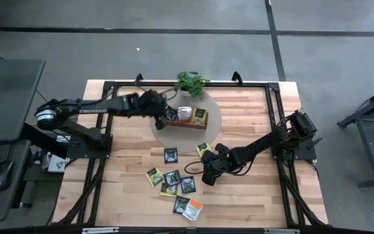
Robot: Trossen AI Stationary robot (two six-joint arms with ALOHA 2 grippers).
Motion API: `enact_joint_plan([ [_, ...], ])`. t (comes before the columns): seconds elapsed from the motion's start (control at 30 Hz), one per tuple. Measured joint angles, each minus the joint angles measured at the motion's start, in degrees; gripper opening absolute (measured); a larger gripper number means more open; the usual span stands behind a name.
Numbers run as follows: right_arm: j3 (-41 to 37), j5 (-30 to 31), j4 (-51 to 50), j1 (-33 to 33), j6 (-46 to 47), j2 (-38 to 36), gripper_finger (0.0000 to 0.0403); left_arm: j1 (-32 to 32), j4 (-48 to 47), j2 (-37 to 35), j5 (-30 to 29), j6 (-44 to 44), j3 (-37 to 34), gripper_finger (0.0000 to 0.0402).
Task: Pick & Place Tea
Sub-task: Put the purple tea bag into the left section of the wooden organizer
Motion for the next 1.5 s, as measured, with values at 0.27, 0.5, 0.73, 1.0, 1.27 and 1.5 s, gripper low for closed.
enact_joint_plan([
  [0.27,0.2,1.9,11.7,-0.4,-8.8,0.0,0.0000,-15.9,1.8,-9.2,-3.1,-13.7,-10.3,0.0000],
  [0.5,0.3,4.2,29.1,-1.7,-17.9,0.0,0.0000,-26.3,7.0,-8.4,-6.2,-20.7,-14.2,0.0000],
  [0.73,0.3,1.3,36.1,-3.8,-20.3,1.4,0.0000,-27.6,12.6,-7.3,-10.8,-26.0,-19.7,0.0001],
  [1.0,5.5,-2.0,38.3,-4.7,-21.0,10.3,0.0000,-27.5,26.7,-7.3,-8.9,-29.3,-27.8,0.0001],
  [1.27,17.1,-0.7,23.2,-7.1,-24.0,16.6,0.0000,-27.5,30.5,-7.3,-7.9,-34.4,-30.9,0.0001],
  [1.5,21.3,-3.3,15.2,-8.2,-24.2,16.8,0.0000,-27.5,36.6,-7.2,-7.4,-34.6,-33.5,0.0001],
])
